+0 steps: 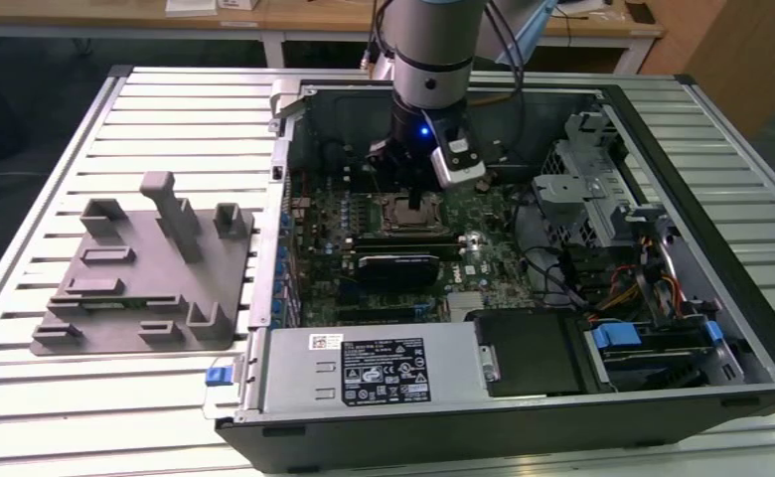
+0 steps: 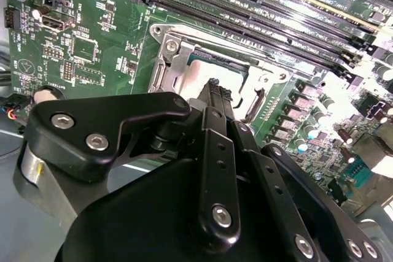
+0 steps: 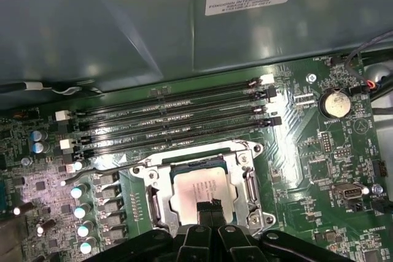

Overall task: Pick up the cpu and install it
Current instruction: 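Install the first cpu locking lever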

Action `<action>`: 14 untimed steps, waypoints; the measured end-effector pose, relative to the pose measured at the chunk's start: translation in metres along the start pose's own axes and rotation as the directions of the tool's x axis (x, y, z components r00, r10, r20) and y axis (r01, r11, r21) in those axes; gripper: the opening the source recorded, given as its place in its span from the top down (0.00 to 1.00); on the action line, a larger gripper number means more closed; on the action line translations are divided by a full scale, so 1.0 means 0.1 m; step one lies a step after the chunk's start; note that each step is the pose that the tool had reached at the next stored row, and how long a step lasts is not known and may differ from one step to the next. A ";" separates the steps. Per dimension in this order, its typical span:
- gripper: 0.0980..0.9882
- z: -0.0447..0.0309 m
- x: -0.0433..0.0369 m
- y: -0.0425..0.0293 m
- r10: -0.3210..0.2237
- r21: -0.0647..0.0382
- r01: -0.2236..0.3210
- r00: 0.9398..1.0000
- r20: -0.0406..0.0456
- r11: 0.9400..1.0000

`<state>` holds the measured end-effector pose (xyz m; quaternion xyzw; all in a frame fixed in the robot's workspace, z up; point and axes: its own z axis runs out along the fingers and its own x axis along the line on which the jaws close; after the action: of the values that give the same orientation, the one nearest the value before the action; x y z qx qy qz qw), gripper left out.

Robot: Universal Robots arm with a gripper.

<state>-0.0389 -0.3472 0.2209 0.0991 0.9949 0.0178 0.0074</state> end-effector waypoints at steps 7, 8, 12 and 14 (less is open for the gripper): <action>0.99 -0.078 -0.001 0.003 0.000 0.000 0.000 1.000 0.000 1.000; 0.99 -0.089 -0.001 0.003 0.000 0.000 0.000 1.000 0.000 1.000; 0.99 -0.135 -0.002 0.005 0.000 0.000 0.000 1.000 0.000 1.000; 0.99 -0.147 -0.002 0.006 0.000 0.000 0.000 1.000 0.000 1.000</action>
<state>-0.0389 -0.3472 0.2357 0.0991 0.9949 0.0178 0.0074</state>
